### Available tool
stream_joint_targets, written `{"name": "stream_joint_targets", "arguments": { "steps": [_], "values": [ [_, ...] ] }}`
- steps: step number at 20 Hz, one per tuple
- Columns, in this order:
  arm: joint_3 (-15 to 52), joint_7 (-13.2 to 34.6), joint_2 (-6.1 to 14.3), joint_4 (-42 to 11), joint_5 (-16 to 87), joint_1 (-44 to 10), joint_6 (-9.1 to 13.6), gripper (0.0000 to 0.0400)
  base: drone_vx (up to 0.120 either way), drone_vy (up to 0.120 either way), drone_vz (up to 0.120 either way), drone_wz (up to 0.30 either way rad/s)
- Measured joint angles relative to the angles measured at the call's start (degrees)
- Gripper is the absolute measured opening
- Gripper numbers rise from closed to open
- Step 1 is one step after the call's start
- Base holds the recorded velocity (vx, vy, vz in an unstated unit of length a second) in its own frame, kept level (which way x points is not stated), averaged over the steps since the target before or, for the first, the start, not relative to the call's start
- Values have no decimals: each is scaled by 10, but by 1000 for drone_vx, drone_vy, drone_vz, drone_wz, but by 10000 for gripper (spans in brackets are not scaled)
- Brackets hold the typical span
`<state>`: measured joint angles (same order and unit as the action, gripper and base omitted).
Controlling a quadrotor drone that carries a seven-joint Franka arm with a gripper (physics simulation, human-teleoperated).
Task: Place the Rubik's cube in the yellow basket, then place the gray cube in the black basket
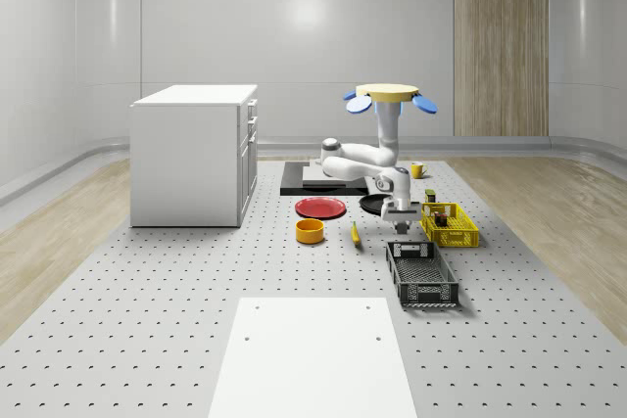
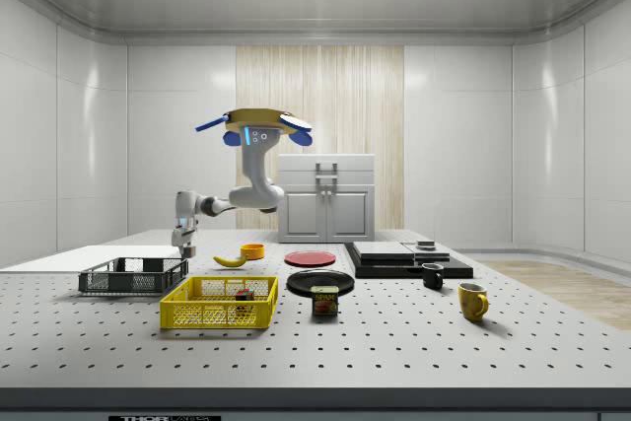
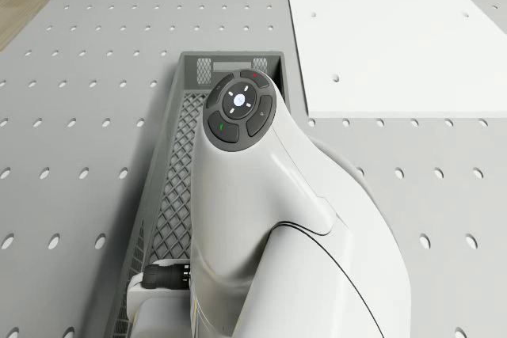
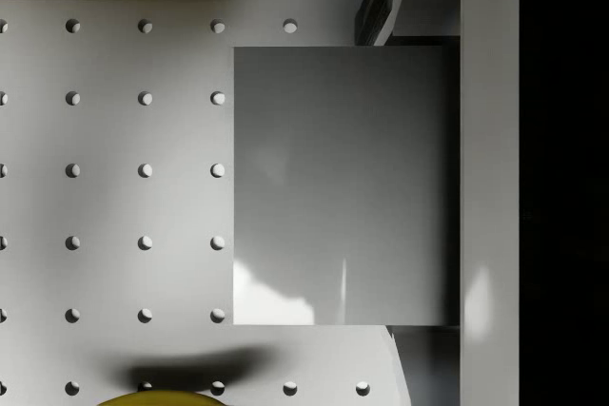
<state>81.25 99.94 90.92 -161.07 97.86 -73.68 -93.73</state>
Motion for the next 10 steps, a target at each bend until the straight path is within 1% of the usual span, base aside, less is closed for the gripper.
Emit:
{"name": "stream_joint_targets", "arguments": {
  "steps": [1,10],
  "values": [
    [0,0,0,0,0,0,0,250,120,120,0,0],
    [0,0,1,0,-1,0,-1,250,120,0,0,0]
  ]
}}
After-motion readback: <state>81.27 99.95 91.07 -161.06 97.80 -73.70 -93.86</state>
